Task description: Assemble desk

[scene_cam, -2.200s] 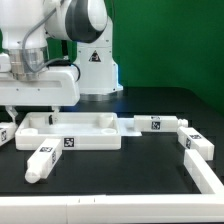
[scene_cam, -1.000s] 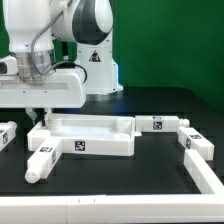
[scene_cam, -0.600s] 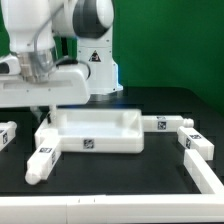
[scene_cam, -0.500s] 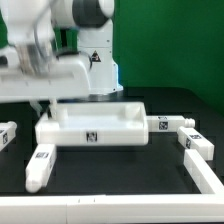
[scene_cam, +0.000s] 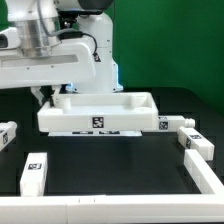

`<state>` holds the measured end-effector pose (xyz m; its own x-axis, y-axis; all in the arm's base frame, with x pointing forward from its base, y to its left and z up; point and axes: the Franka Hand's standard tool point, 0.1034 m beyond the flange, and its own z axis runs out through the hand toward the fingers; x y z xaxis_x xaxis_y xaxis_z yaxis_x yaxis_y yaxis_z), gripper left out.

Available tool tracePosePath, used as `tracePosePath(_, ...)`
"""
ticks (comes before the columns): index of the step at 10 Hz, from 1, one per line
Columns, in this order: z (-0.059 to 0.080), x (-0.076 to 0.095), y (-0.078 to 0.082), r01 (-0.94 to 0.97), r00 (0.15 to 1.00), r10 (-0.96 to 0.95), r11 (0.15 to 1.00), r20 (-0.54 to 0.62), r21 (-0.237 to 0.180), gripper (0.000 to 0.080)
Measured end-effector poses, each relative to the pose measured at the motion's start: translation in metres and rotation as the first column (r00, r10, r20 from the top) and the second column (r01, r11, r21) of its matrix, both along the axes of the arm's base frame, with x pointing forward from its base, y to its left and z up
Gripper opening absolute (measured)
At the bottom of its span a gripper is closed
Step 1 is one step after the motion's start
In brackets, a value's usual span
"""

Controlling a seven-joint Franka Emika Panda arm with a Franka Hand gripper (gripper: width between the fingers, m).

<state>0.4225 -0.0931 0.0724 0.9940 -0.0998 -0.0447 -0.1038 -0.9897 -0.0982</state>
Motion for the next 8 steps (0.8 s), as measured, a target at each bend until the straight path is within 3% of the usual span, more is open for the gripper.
tracePosePath(2,-0.015,0.034,0.024,0.01,1.0,-0.01,1.0,-0.005,0.0,0.0052)
tracePosePath(3,-0.022,0.043,0.025,-0.003,1.0,0.003,1.0,0.005,-0.002,0.0052)
tracePosePath(4,-0.031,0.028,0.02,0.01,1.0,-0.01,1.0,0.011,-0.006,0.0052)
tracePosePath(8,-0.031,0.03,0.025,0.005,1.0,-0.005,1.0,-0.004,0.002,0.0052)
